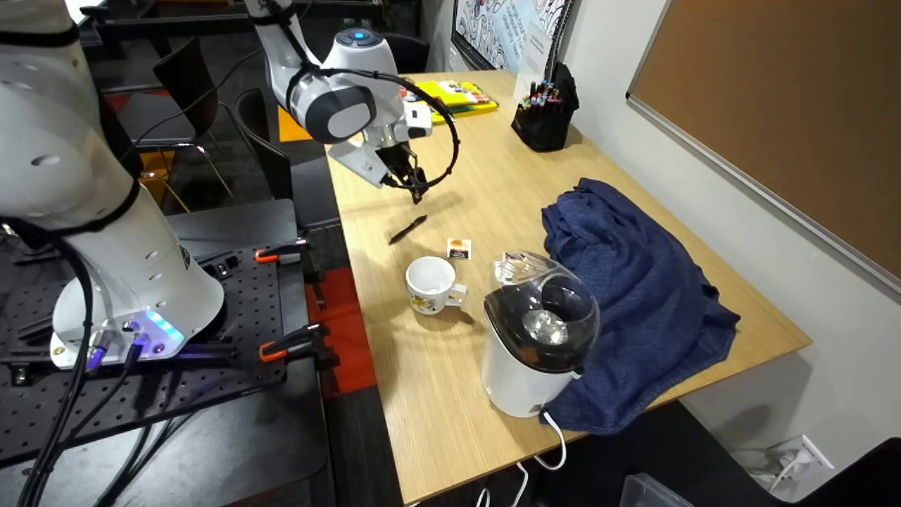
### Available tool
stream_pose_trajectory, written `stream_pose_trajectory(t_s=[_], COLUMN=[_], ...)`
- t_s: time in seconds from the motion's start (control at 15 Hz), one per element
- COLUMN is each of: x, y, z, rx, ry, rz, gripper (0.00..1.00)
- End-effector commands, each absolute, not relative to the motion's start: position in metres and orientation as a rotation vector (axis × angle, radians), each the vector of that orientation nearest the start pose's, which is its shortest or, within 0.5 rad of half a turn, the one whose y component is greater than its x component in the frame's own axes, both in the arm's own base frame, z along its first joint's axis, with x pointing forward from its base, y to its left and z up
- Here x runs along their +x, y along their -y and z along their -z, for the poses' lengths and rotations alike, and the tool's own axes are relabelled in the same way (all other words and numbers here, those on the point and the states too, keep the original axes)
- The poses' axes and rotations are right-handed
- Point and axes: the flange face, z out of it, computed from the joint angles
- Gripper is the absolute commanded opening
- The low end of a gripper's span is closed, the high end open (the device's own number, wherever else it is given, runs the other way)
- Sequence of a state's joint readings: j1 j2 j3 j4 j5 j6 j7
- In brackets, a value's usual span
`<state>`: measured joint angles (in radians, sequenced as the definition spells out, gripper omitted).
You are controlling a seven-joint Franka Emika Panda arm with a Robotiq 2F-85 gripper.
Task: Pick the pen from the table and place it in the white cup
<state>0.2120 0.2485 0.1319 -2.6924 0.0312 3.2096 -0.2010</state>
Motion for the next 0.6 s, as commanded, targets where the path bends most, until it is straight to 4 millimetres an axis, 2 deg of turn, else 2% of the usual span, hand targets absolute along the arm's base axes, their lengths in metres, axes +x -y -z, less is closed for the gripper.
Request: stream_pose_trajectory(t_s=[0.0,0.53], x=[0.417,0.436], y=[-0.146,-0.151], z=[-0.161,-0.111], rx=[-2.959,-2.936], ry=[0.740,0.728], rz=[0.393,0.263], gripper=[1.00,1.00])
